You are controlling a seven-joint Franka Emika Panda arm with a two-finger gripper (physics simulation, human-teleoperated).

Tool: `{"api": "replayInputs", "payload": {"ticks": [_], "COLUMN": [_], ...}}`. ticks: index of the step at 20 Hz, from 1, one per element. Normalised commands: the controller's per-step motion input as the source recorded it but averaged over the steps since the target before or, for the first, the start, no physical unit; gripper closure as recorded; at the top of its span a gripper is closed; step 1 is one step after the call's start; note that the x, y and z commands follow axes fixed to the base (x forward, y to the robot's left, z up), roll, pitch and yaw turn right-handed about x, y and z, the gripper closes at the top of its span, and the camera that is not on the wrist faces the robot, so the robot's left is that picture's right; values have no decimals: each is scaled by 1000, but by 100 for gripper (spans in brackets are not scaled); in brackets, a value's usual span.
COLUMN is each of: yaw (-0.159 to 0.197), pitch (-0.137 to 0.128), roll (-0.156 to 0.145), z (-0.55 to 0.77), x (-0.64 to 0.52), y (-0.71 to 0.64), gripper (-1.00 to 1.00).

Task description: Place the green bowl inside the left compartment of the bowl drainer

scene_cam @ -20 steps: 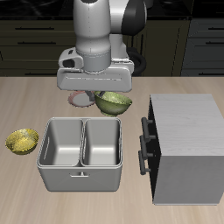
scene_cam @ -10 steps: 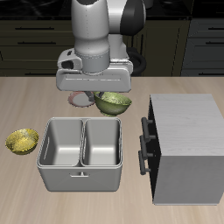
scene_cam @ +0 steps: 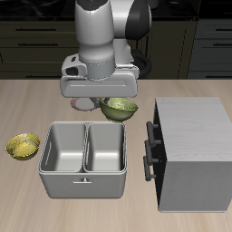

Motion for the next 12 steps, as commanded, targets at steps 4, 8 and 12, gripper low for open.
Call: {"api": "replayInputs", "payload": {"ticks": [4, 8, 12], "yaw": [4, -12, -7], "pitch": [26, 0, -6], "roll": [-28, -24, -2], "z": [-201, -30, 28], "x": [-6, -10, 41], "y": [-148, -152, -69], "gripper": [100, 100, 100]}}
